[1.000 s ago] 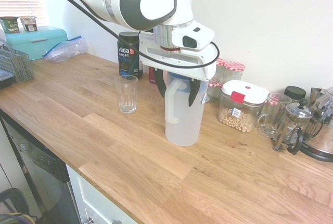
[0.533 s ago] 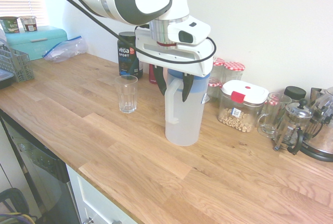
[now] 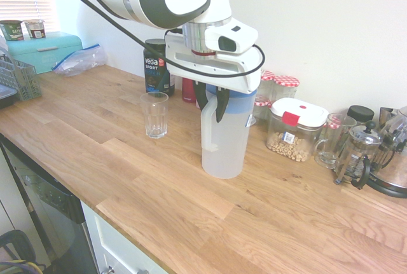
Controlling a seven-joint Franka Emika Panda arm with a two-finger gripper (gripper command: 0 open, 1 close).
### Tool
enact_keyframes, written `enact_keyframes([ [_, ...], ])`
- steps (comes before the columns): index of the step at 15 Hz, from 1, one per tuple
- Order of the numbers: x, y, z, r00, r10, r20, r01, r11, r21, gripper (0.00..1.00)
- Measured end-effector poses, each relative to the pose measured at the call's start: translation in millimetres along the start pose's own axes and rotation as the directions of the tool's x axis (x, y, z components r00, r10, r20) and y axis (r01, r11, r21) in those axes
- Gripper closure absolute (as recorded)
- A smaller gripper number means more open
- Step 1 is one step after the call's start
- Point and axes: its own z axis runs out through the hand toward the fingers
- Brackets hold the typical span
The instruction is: Pour me some water
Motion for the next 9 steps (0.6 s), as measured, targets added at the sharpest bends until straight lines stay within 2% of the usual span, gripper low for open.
enact_keyframes([
  [6,3.4,5.0,-0.5,1.000,0.000,-0.007,0.000,1.000,-0.010,1.00],
  [9,8.5,7.9,-17.8,0.998,-0.056,0.012,0.056,0.998,-0.001,1.00],
])
